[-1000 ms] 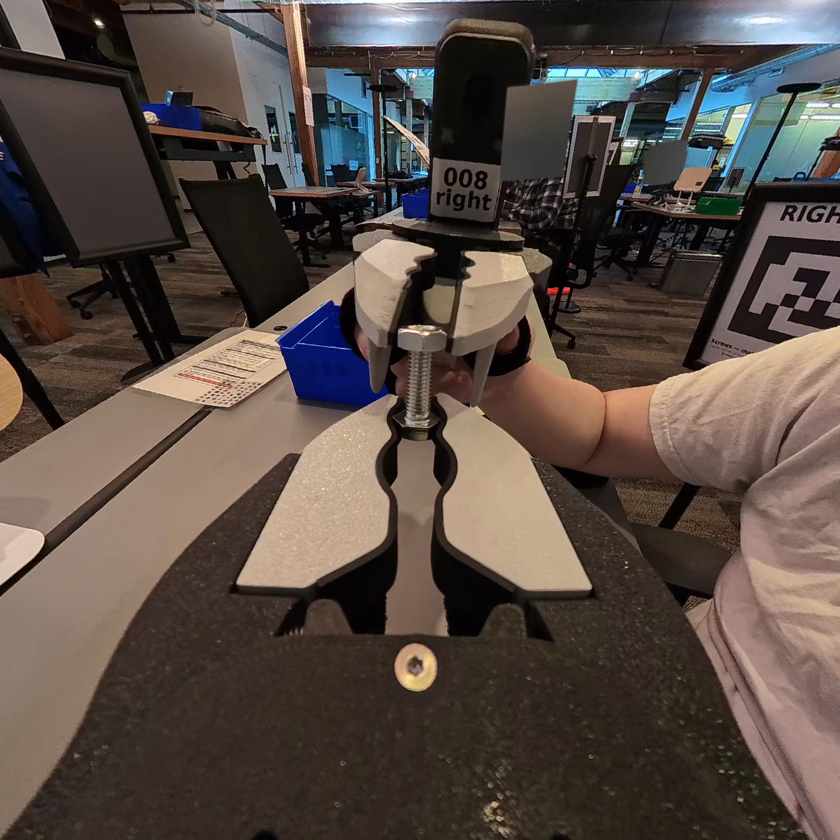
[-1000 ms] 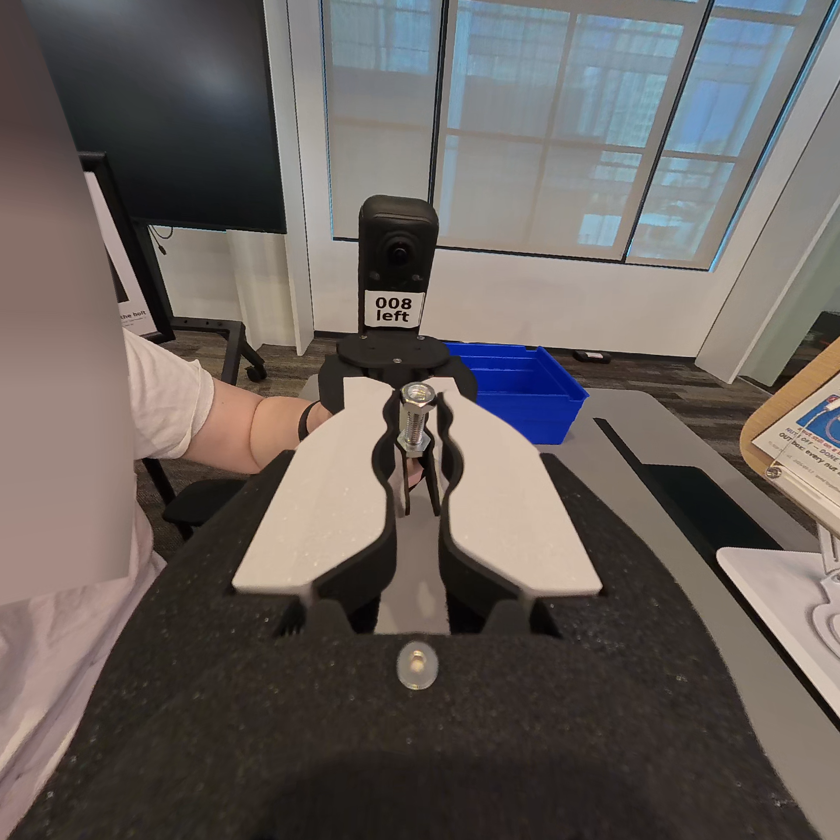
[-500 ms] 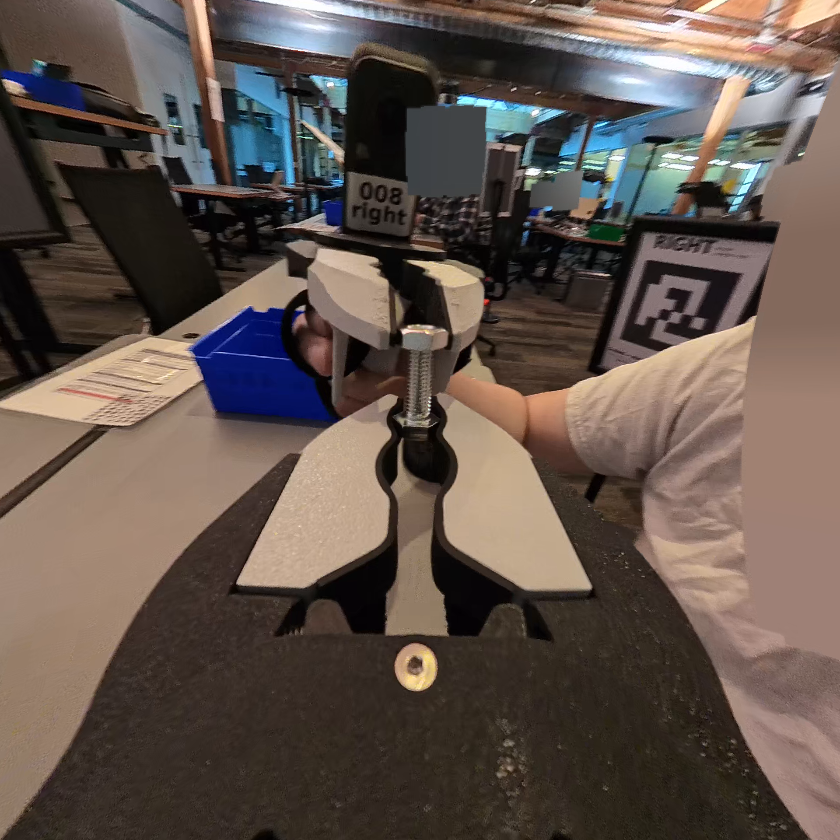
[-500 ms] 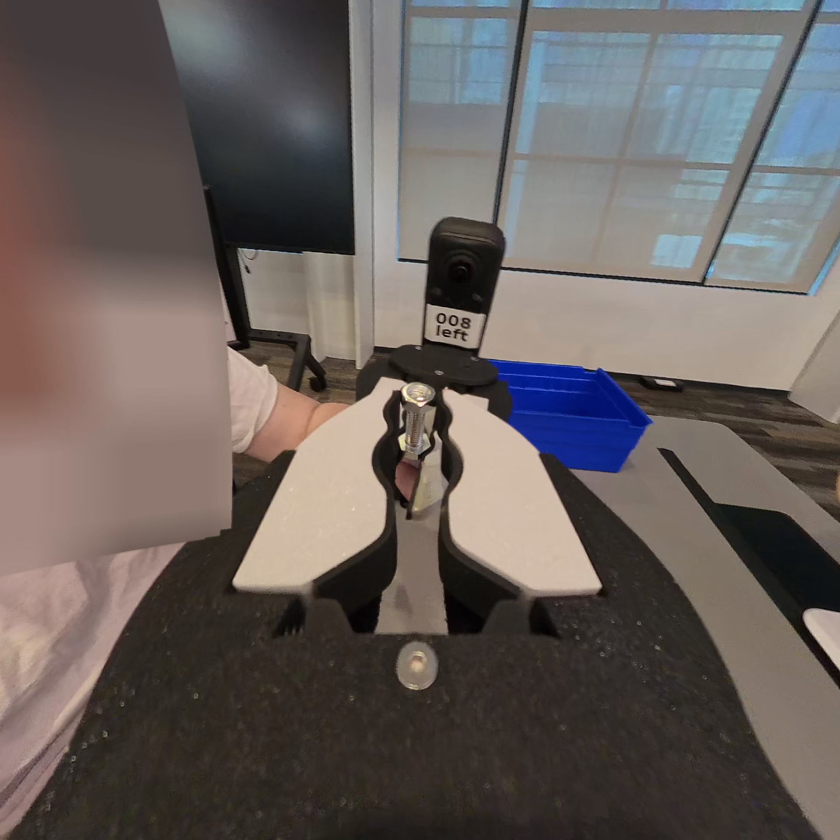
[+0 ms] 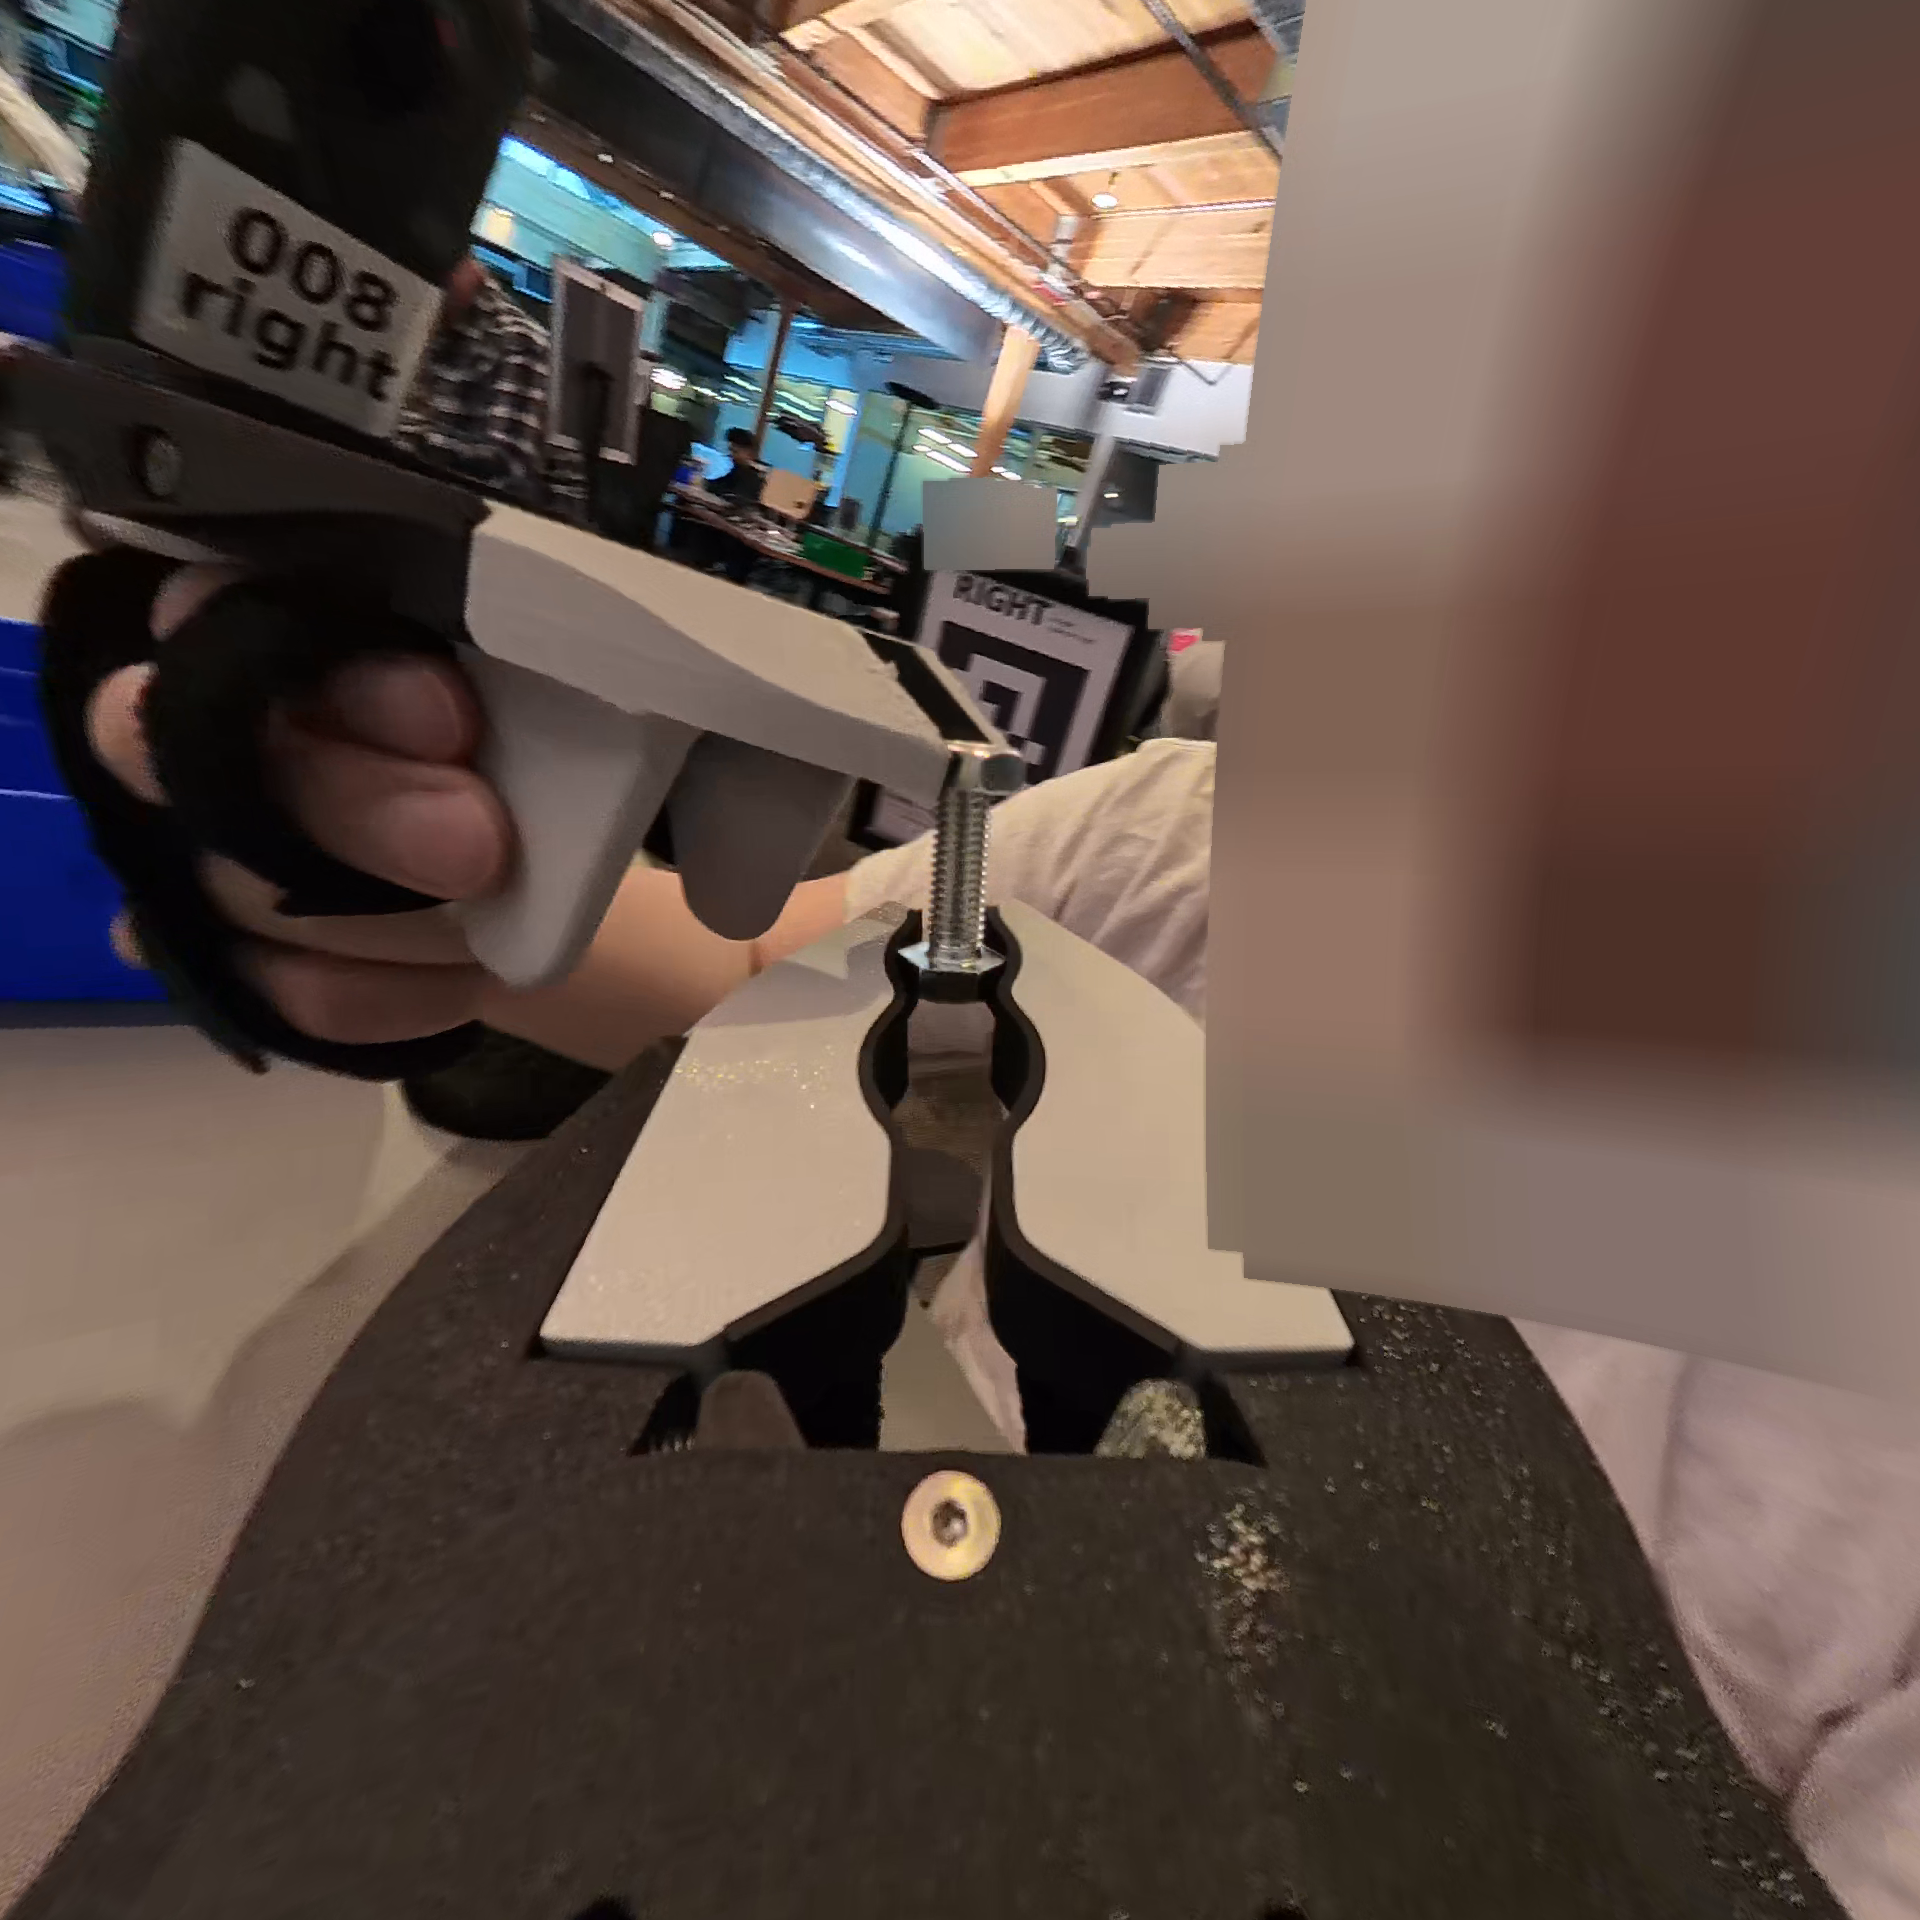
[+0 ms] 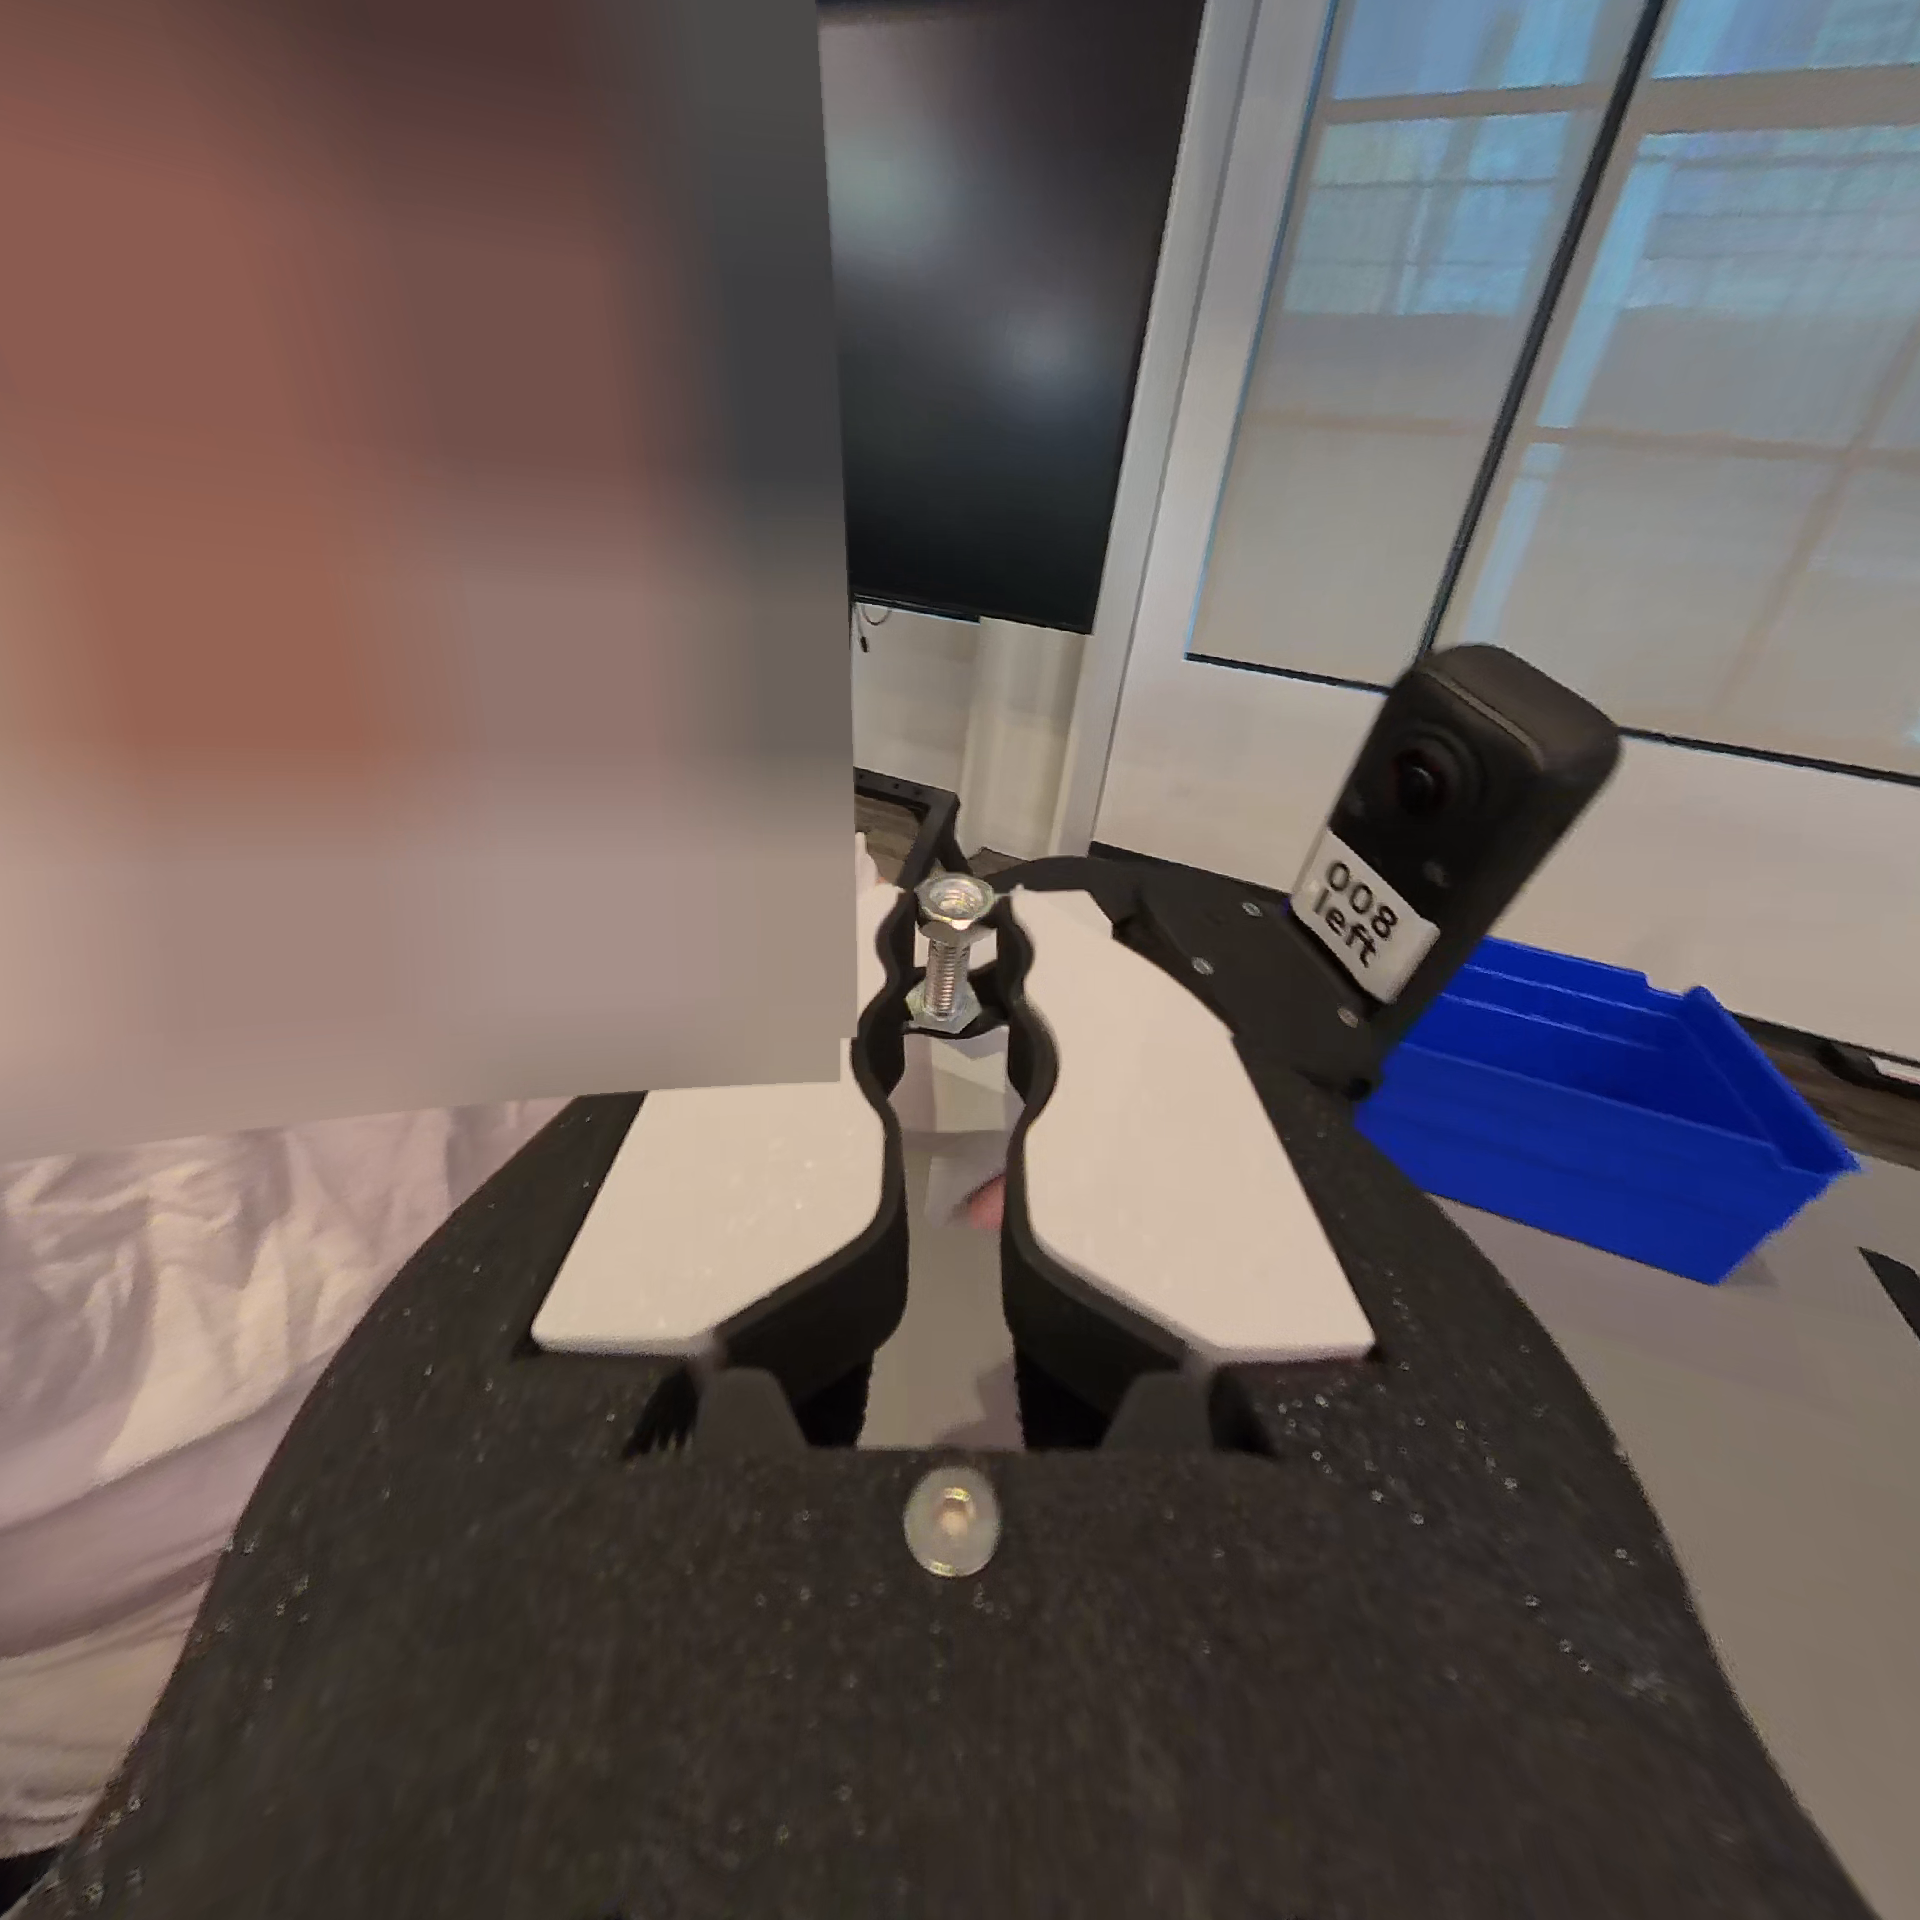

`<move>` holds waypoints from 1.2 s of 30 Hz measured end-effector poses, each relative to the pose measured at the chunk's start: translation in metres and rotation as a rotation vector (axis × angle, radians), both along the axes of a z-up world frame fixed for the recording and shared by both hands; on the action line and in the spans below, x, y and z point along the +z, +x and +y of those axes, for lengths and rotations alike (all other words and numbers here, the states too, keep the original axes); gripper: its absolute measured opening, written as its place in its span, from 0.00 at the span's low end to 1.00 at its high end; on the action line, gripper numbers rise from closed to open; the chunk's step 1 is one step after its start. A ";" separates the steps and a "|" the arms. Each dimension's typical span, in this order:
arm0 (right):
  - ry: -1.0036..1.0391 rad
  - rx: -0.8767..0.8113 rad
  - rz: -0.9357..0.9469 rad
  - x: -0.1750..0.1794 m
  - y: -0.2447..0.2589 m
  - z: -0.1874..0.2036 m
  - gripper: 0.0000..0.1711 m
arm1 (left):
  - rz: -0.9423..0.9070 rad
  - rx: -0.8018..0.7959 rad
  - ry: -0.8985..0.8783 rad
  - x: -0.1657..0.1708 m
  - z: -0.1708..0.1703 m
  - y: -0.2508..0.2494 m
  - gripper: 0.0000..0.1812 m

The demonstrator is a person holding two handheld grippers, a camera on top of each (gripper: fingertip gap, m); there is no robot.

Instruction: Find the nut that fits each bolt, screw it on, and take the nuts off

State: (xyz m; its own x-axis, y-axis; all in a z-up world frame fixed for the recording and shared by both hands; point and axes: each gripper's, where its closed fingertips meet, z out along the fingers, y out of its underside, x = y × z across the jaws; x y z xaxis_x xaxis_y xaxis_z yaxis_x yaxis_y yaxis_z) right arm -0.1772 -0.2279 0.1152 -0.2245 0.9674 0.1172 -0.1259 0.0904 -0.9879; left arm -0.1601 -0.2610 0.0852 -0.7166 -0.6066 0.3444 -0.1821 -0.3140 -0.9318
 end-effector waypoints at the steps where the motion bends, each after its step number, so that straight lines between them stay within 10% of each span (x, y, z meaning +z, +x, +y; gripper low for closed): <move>1: 0.000 0.019 0.007 0.000 -0.001 -0.003 0.08 | 0.000 -0.030 -0.015 0.000 -0.003 -0.002 0.06; 28: 0.057 0.012 0.047 0.000 -0.002 -0.005 0.10 | -0.044 -0.101 -0.094 0.006 -0.008 -0.006 0.05; 36: -0.005 -0.225 0.078 0.016 0.001 0.027 0.18 | -0.093 0.288 0.061 0.004 0.037 0.015 0.05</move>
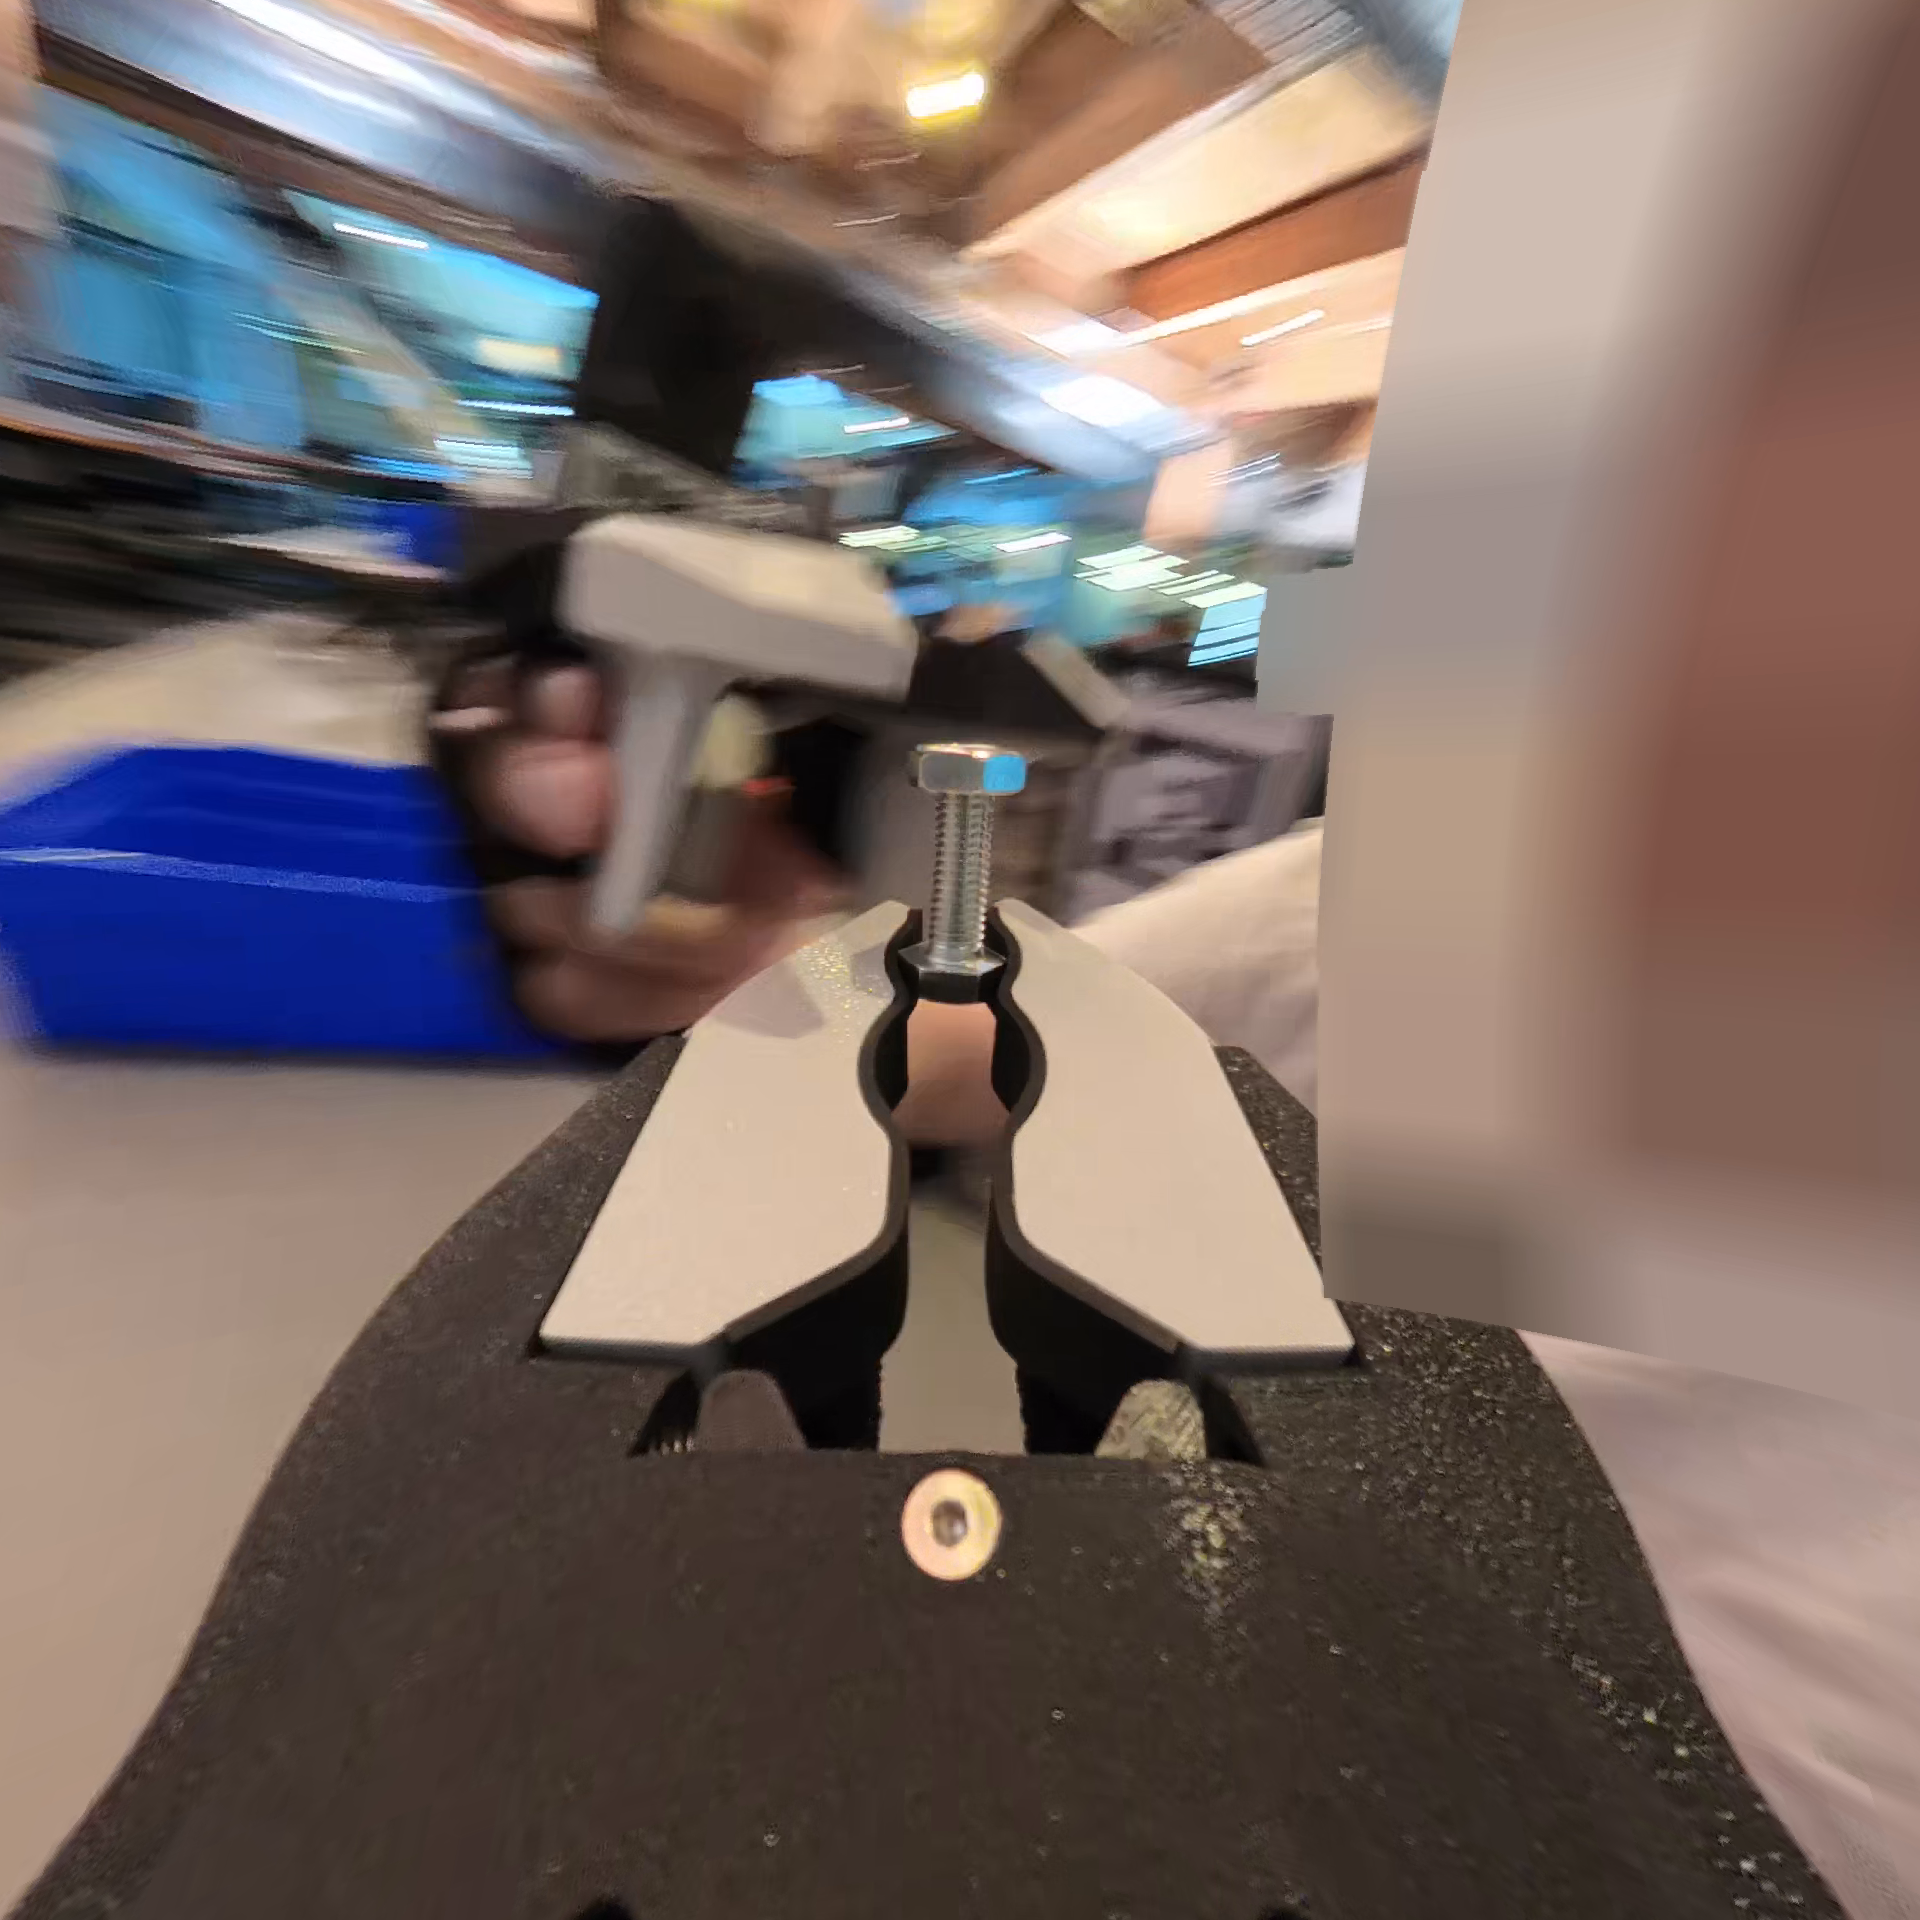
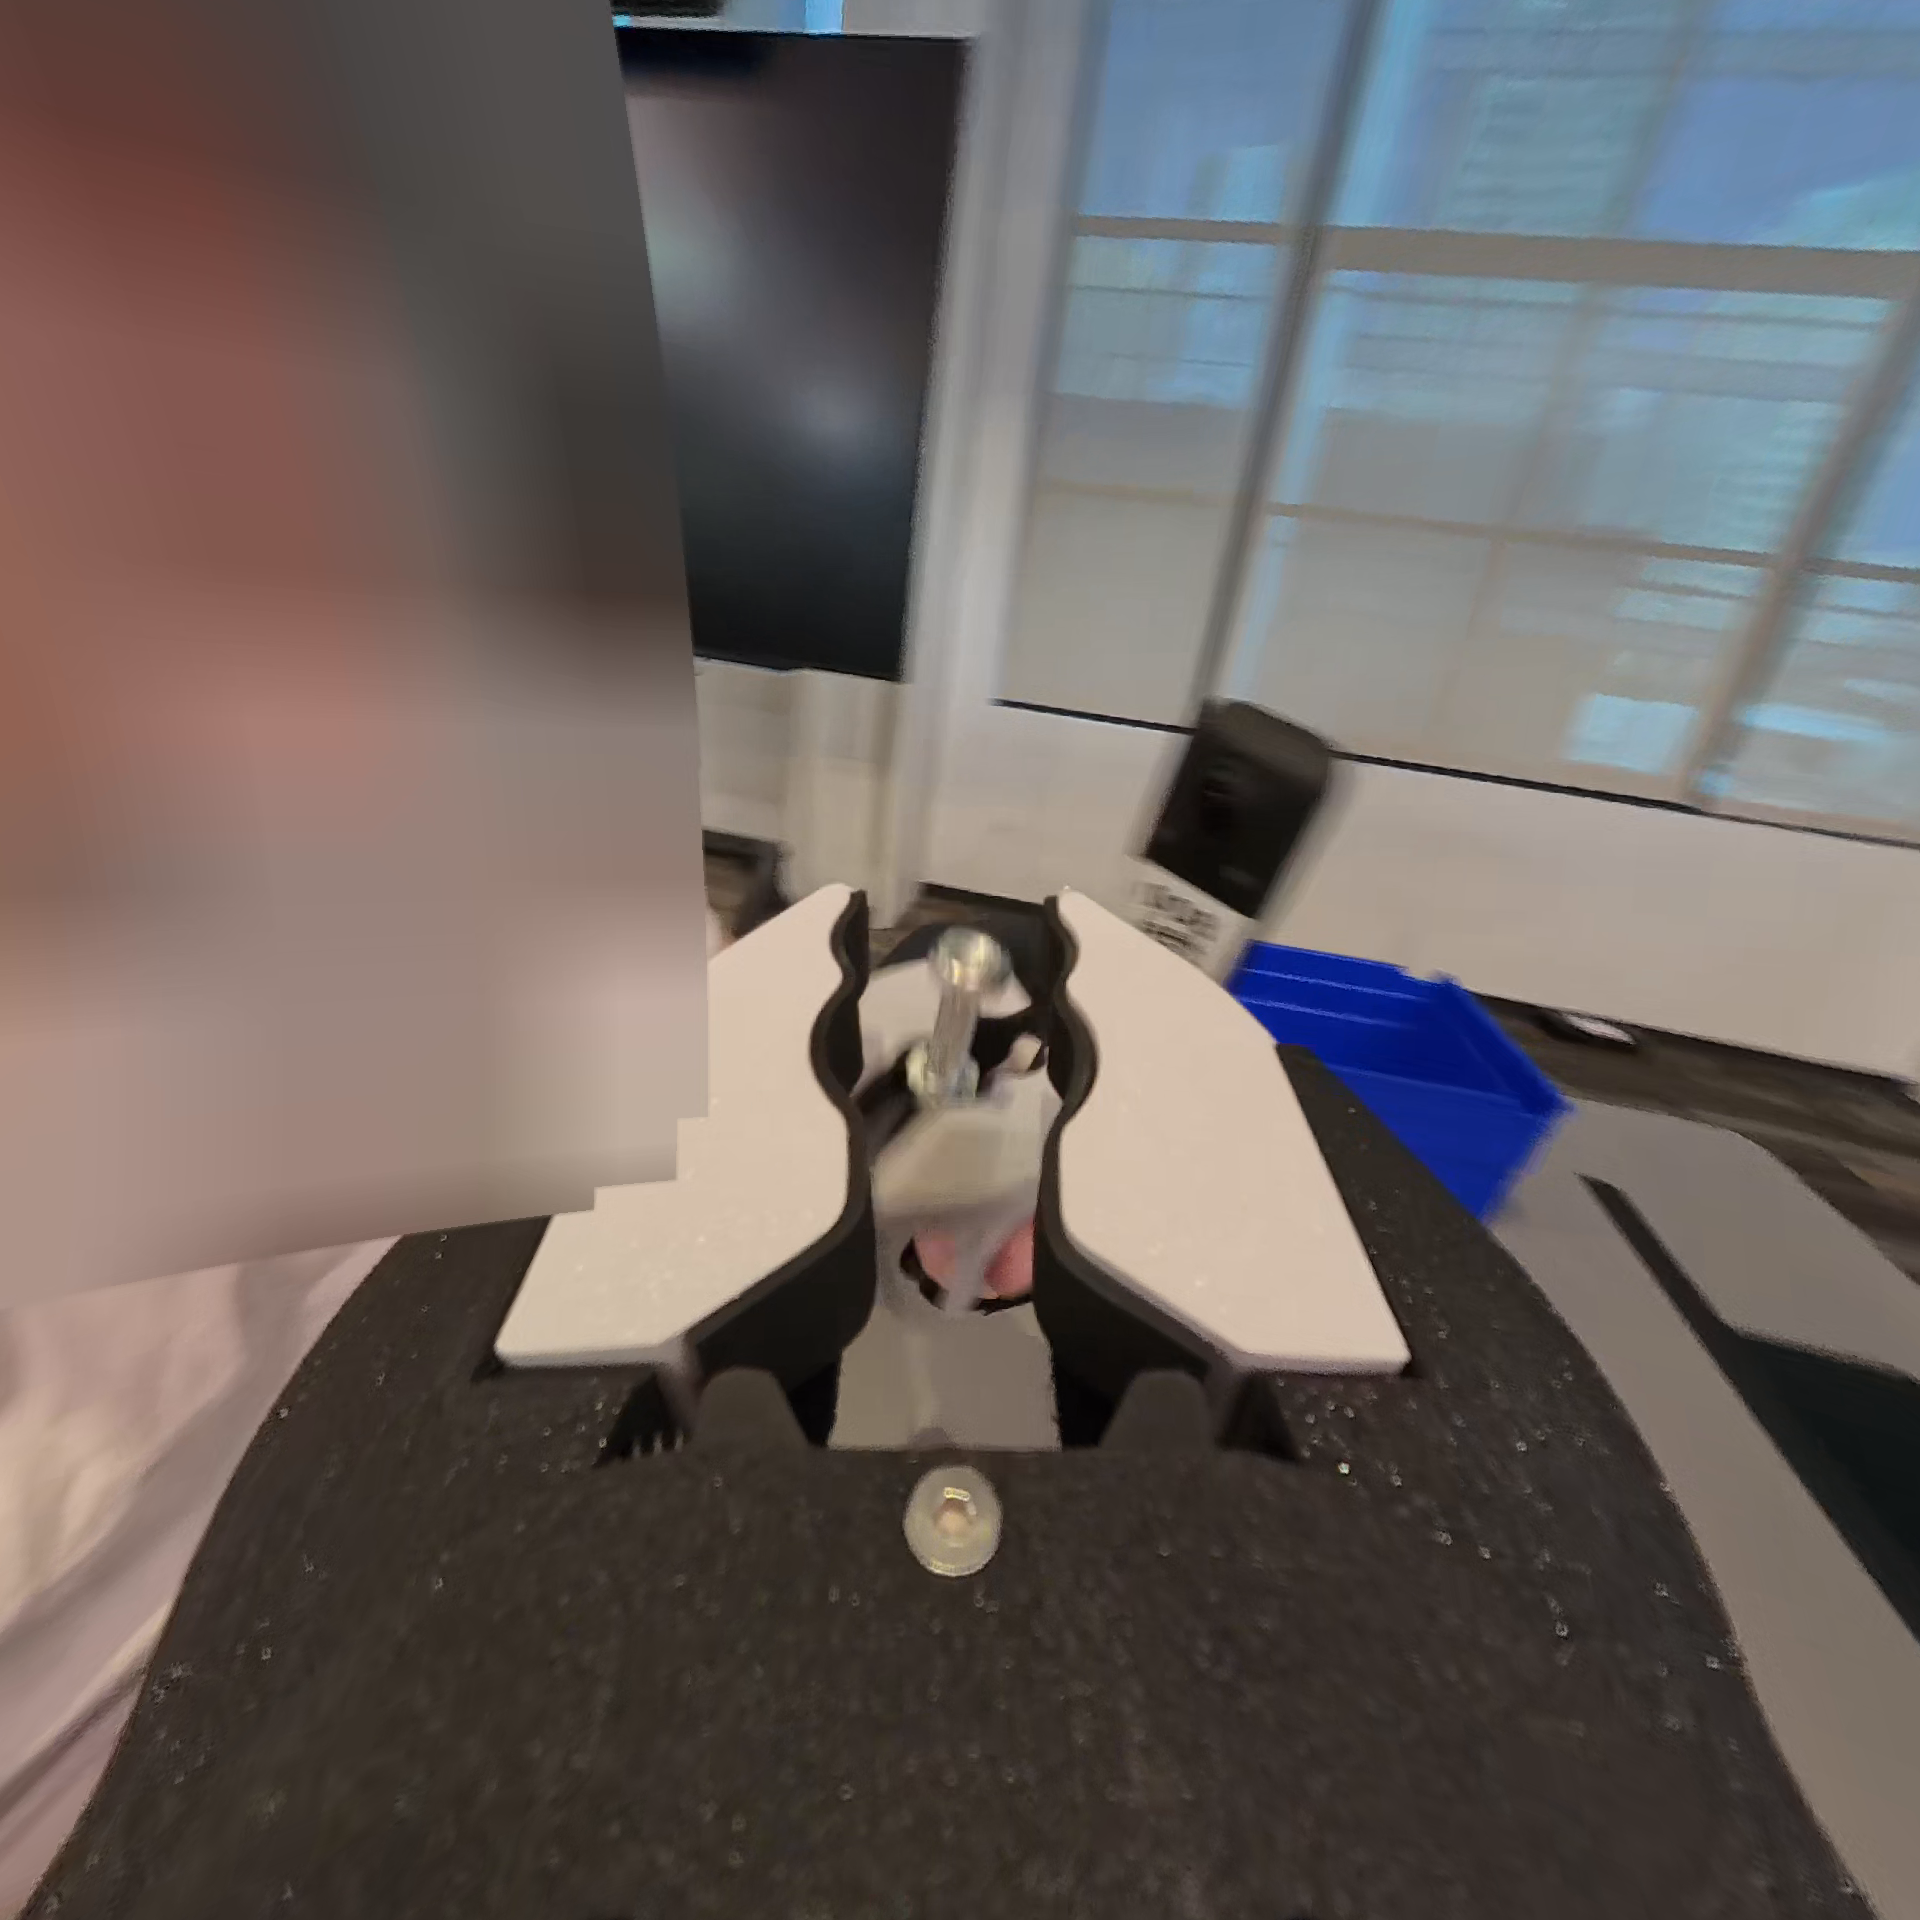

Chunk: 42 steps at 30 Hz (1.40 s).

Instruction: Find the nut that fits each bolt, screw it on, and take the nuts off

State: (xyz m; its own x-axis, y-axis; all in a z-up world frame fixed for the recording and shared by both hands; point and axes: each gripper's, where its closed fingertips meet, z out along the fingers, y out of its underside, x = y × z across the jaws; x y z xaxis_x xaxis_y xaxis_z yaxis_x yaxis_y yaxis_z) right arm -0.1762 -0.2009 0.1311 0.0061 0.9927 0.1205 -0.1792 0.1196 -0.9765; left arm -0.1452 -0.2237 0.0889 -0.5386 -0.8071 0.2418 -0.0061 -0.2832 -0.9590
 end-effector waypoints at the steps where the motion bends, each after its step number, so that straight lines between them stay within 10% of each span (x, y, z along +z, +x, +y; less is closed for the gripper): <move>1: -0.013 -0.065 -0.005 0.001 0.001 0.009 0.18 | 0.016 0.102 0.063 -0.005 0.011 0.005 0.05; 7: 0.083 -0.358 -0.090 -0.002 0.000 0.033 0.22 | 0.011 0.510 0.375 -0.015 0.045 0.015 0.06; 22: 0.080 -0.673 -0.128 -0.011 -0.003 0.059 0.17 | -0.035 0.864 0.442 -0.003 0.087 -0.001 0.05; 34: 0.048 -0.578 -0.131 -0.015 -0.007 0.054 0.08 | -0.033 0.852 0.466 -0.003 0.084 0.000 0.05; 42: 0.081 -0.283 -0.162 -0.014 -0.003 0.029 0.08 | -0.037 0.394 0.253 -0.004 0.040 0.008 0.06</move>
